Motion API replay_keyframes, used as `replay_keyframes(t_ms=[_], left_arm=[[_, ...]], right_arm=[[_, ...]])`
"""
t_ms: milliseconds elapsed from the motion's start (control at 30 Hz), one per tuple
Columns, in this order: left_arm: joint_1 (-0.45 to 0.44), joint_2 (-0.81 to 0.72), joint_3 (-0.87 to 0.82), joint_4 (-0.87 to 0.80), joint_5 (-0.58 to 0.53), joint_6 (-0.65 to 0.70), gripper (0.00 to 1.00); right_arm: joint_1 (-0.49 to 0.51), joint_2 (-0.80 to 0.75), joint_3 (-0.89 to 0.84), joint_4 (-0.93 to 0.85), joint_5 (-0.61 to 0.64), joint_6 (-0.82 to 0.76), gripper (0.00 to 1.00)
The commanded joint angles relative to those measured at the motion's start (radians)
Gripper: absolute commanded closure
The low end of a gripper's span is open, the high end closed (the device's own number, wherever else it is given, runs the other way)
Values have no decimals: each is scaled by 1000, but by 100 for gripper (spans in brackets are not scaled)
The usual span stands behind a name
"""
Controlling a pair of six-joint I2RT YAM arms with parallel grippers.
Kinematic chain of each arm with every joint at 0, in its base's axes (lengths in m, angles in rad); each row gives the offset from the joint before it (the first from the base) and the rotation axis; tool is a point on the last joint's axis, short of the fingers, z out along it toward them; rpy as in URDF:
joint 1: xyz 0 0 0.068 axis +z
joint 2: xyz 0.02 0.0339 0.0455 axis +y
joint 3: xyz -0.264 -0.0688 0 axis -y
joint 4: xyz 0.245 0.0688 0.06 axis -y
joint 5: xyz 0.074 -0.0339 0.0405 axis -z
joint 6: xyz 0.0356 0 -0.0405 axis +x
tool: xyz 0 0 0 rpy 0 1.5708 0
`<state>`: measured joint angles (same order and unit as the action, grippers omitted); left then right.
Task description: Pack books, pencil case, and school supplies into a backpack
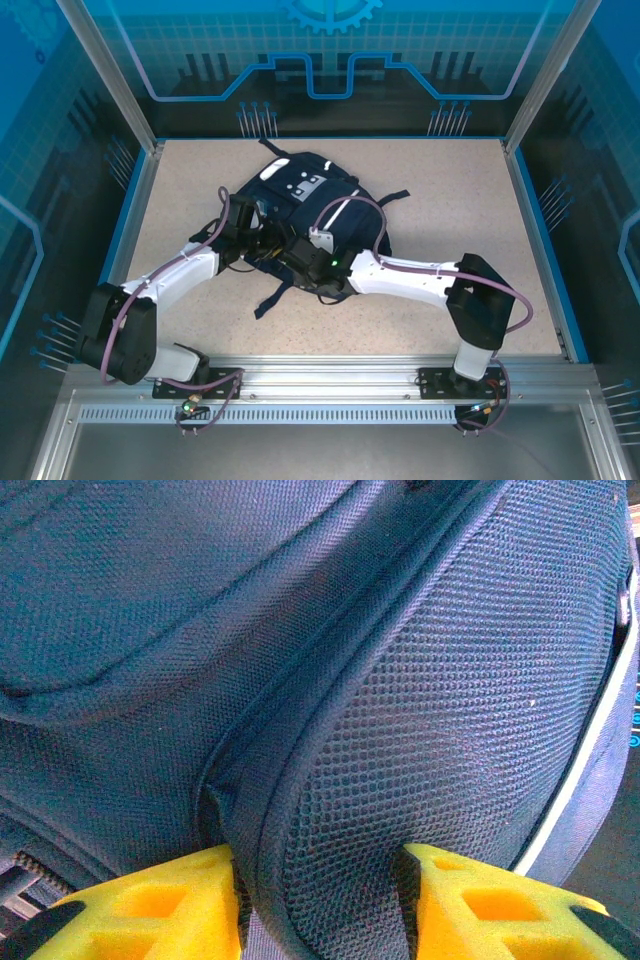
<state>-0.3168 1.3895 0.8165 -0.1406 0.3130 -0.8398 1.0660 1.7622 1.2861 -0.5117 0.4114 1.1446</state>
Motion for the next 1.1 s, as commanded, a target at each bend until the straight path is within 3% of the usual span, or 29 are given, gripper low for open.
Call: replay_keyframes(t_ms=[0,233,600,800,1067], left_arm=[[8,1,28,11,31,-9,56],[8,-3,16,33,32,-17,56],[8,10,-17,130,-6,-95,60],[9,43,-4,187,3,-135,66],[8,49,-27,299,14,-172,65]], right_arm=[[-7,21,31,-1,29,-12,74],[-5,44,73,-39,97,-18,79],[-7,24,84,-130,114,3,99],[-6,-18,52,-105,89,-14,100],[-15,-24,55,-111,59,-16,100]])
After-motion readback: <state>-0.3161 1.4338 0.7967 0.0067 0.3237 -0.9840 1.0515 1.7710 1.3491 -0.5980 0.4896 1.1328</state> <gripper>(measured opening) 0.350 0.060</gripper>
